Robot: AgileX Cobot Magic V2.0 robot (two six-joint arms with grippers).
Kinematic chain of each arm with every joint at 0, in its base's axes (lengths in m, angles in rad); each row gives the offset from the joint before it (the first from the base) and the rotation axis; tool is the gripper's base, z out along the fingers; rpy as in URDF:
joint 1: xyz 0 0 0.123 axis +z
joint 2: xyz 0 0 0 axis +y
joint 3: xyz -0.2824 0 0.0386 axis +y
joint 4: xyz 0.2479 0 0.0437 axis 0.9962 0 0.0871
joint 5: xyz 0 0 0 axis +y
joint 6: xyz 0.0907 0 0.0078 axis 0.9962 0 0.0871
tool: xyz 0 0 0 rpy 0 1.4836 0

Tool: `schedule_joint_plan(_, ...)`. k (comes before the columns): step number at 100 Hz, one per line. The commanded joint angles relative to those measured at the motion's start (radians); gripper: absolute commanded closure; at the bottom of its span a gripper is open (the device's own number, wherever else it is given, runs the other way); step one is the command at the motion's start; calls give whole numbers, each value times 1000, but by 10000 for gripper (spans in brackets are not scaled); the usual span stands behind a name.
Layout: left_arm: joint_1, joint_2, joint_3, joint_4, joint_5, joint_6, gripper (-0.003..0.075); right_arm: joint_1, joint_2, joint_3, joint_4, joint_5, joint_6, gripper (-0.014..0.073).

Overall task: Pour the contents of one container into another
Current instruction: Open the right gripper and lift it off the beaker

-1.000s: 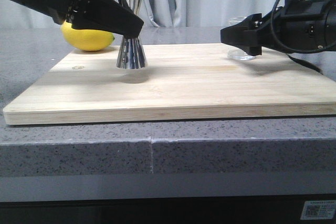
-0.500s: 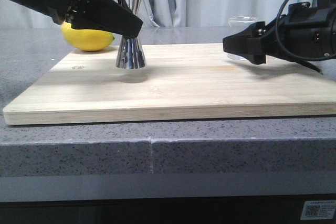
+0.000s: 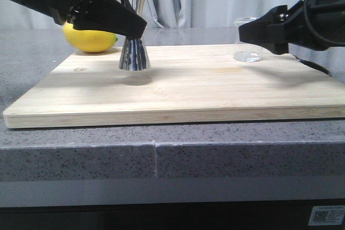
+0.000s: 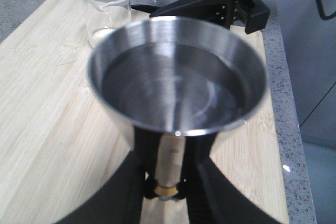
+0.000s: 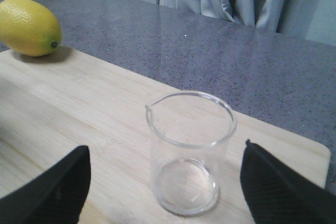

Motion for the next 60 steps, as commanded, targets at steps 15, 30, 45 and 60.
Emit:
schedule_joint_plan(15,1,-53,-31,-74,37,-12,730,-4,-124,41,33,-34,4,58)
schedule_joint_plan(30,1,-53,-31,-74,37,-12,730,-4,-212,92,40,-1,26,58)
schedule_joint_plan(45,1,-53,-31,-76,26,-12,730,-4,-322,127,40,54,48,58)
schedule_joint_plan(60,1,-53,-31,-83,12,-12,730,-4,-443,134,31,135,122,58)
